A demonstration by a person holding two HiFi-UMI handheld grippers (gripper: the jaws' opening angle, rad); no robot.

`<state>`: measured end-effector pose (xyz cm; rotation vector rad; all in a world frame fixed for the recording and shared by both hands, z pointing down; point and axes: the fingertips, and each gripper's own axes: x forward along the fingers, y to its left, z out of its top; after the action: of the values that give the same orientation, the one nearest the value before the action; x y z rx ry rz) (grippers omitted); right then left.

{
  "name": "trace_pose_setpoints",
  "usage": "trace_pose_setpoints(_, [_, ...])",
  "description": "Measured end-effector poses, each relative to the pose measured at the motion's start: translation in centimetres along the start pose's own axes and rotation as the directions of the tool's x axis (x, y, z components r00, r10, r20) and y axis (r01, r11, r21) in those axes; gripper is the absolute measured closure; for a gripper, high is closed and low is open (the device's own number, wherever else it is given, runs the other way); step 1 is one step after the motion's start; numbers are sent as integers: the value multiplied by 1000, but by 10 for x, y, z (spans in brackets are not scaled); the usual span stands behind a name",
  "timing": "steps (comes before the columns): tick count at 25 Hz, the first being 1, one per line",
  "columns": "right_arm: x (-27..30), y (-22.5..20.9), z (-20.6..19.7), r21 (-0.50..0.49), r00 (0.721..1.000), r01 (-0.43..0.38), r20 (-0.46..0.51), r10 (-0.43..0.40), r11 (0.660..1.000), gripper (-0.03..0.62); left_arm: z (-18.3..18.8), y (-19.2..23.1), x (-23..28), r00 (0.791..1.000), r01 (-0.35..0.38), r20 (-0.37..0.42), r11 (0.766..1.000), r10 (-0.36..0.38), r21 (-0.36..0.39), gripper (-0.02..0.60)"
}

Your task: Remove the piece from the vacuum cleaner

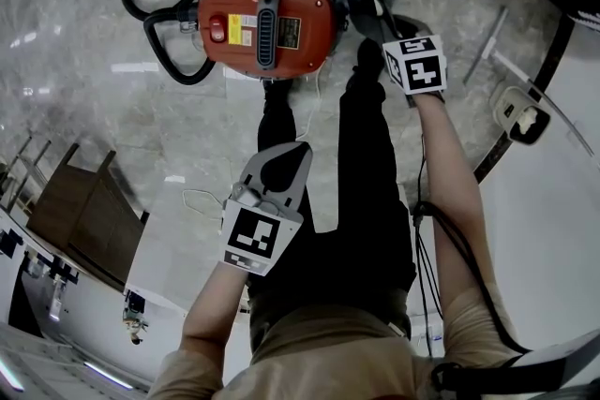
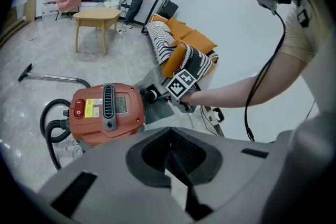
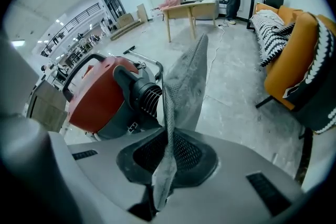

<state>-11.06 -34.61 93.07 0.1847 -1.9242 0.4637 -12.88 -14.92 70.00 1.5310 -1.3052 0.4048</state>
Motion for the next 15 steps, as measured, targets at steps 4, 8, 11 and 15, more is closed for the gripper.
trace_pose_setpoints(4, [1, -3, 0, -19, 1000, 16, -3, -16, 1000, 566, 0, 3, -1, 1000, -4, 2, 1000, 4, -3, 589])
trace_pose_setpoints(8, [2, -3, -1, -55, 999, 48, -4, -48, 997, 566, -2, 0, 0, 1000, 3, 0, 1000, -3, -1, 589])
trace_pose_setpoints(11, [2, -4, -2, -69, 999, 50, -13, -51, 996, 566, -1, -2, 1, 1000, 10, 3, 1000, -10, -2, 589])
trace_pose_setpoints(15, [5, -6, -2, -139, 998, 56, -30, -60, 989, 566, -2, 2, 2, 1000, 7, 2, 1000, -7, -7, 589])
